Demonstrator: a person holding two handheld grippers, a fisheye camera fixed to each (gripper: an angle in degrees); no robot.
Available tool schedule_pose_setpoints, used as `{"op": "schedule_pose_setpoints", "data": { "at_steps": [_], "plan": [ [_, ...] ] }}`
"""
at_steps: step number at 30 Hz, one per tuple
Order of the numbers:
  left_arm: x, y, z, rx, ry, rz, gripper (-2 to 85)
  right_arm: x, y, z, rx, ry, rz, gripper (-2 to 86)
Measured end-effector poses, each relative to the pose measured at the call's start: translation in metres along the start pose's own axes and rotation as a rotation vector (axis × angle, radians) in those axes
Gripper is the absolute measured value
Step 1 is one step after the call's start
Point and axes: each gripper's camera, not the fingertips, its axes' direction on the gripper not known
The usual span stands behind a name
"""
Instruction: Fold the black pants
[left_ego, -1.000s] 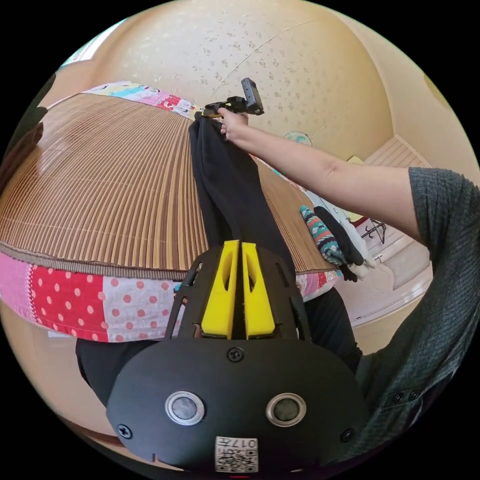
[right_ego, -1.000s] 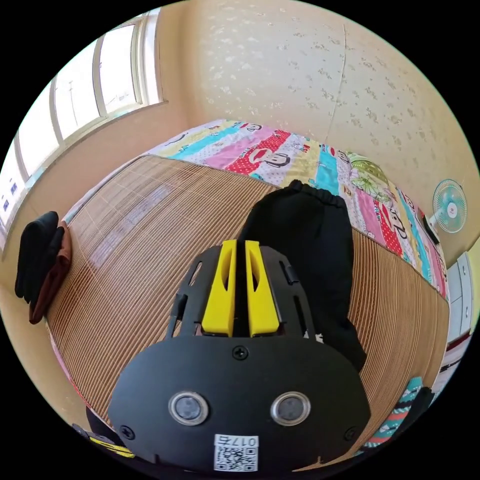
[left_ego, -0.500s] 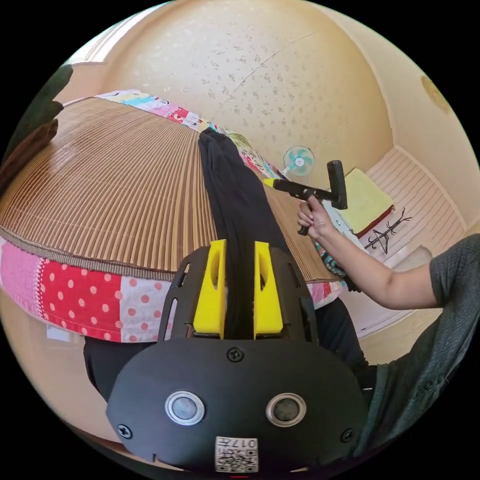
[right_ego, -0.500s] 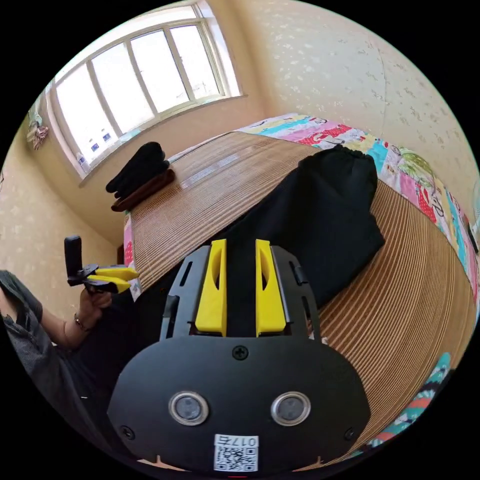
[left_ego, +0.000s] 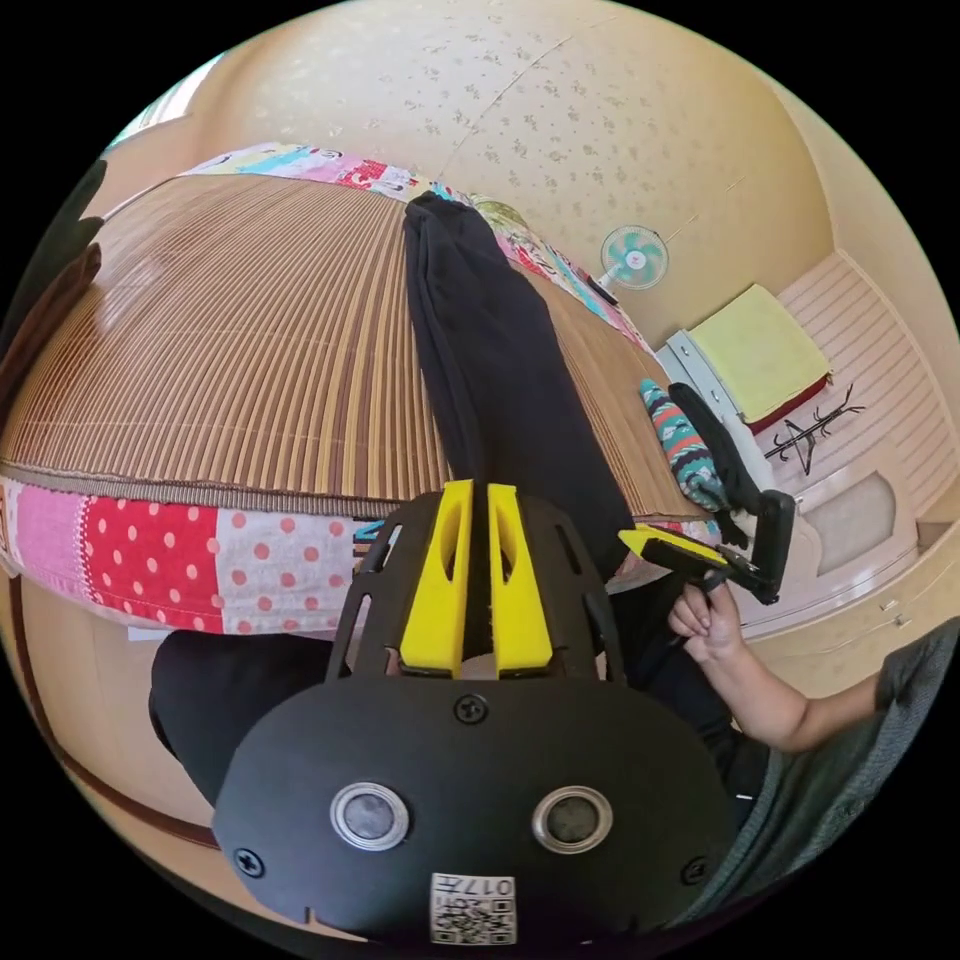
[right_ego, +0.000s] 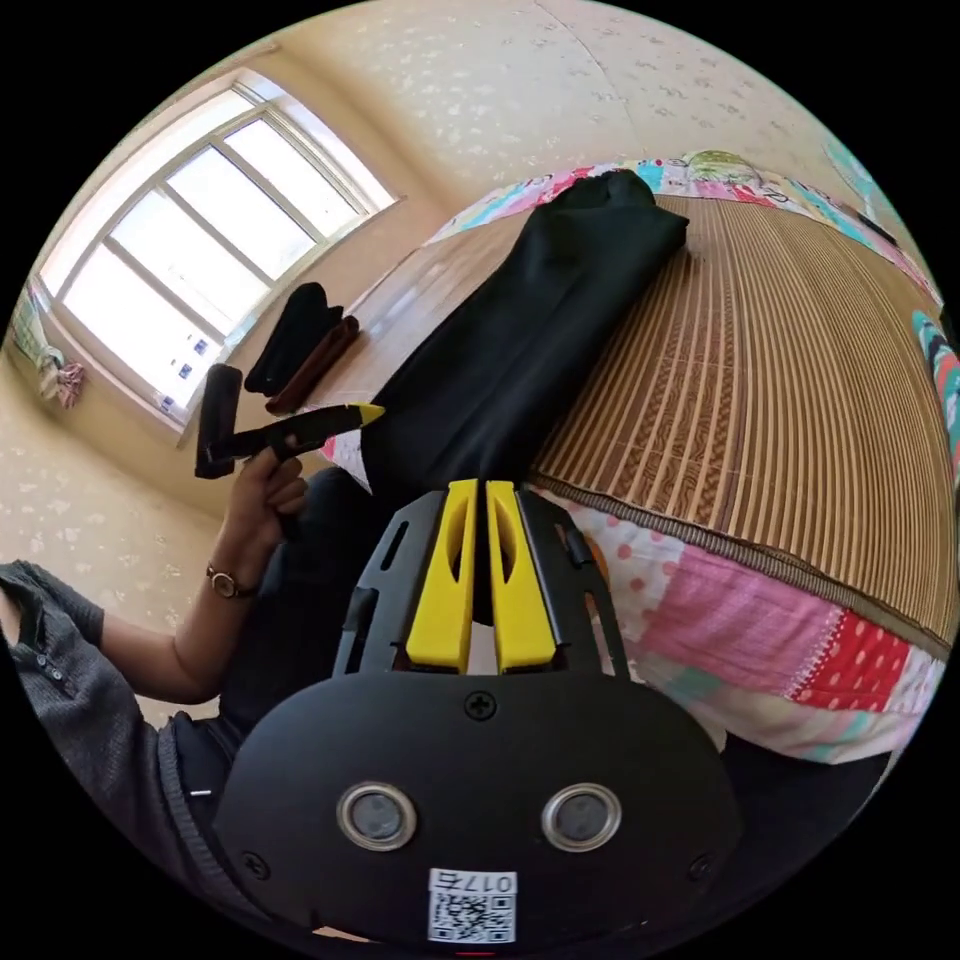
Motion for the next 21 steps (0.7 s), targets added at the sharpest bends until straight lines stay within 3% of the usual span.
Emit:
{"op": "schedule_pose_setpoints", "data": {
  "at_steps": [7, 13, 18, 21],
  "plan": [
    [-0.011, 0.002, 0.02, -0.055, 0.006, -0.063, 9.8, 0.055, -0.025, 0.006, -0.073, -0.007, 0.161, 9.0],
    [0.024, 0.014, 0.043, -0.146, -0.1, 0.022, 5.1, 0.062, -0.045, 0.018, -0.162, -0.001, 0.104, 4.6],
    [0.042, 0.036, 0.052, -0.272, 0.072, 0.044, 5.3, 0.09, -0.018, -0.026, -0.185, -0.015, 0.159, 4.4],
    [0.03, 0.041, 0.037, -0.144, 0.164, -0.057, 8.1, 0.12, -0.018, -0.05, -0.113, -0.035, 0.213, 6.0]
  ]
}}
